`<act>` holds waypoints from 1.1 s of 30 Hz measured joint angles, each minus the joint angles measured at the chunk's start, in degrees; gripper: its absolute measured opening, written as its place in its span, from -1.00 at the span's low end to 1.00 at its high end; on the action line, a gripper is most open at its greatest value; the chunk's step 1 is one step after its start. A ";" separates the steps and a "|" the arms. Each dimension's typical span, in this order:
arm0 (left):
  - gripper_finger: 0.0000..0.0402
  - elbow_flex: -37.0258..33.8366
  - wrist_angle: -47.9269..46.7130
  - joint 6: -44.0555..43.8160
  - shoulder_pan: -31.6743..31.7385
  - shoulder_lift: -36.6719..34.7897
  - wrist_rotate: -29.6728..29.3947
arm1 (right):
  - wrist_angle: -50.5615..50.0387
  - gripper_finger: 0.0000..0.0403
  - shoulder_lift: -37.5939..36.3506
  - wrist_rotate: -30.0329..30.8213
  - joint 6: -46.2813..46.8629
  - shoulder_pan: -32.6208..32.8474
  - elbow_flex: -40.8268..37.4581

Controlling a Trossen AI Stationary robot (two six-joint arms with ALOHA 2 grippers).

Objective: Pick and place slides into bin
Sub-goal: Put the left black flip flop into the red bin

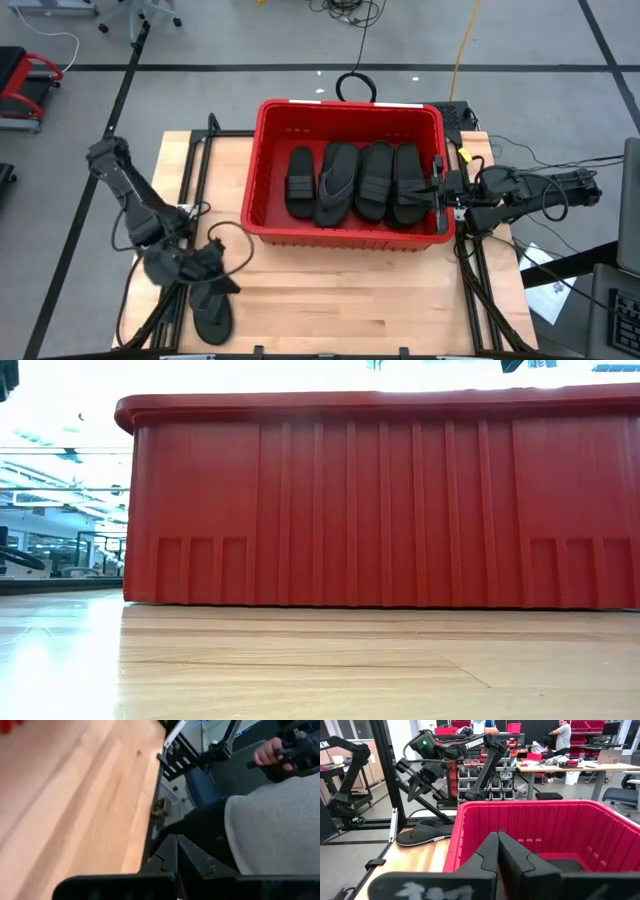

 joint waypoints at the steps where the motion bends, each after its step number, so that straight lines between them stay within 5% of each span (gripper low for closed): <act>1: -1.00 0.00 -0.22 -1.37 -1.56 0.04 -0.91 | 0.00 -1.00 0.00 0.03 0.02 0.00 0.00; 5: -1.00 0.00 -4.14 -13.13 -5.84 0.56 -0.04 | 0.00 -1.00 -0.02 0.18 0.03 0.00 0.00; 12: -0.80 -0.11 -12.56 -35.57 -9.31 3.09 11.84 | -0.01 -1.00 -0.01 0.27 0.87 -0.01 0.00; 20: -0.25 -0.09 -11.44 -37.47 -10.03 5.93 14.41 | -0.02 -1.00 -0.02 0.37 1.96 -0.02 -0.01; 26: 0.15 -0.07 -19.13 -45.16 -8.89 7.06 17.49 | -0.02 -1.00 0.09 1.87 2.22 -0.02 0.00; 33: 0.30 -1.05 -21.03 -47.56 -5.00 7.49 22.07 | -0.04 -1.00 0.09 3.46 3.02 -0.02 -0.01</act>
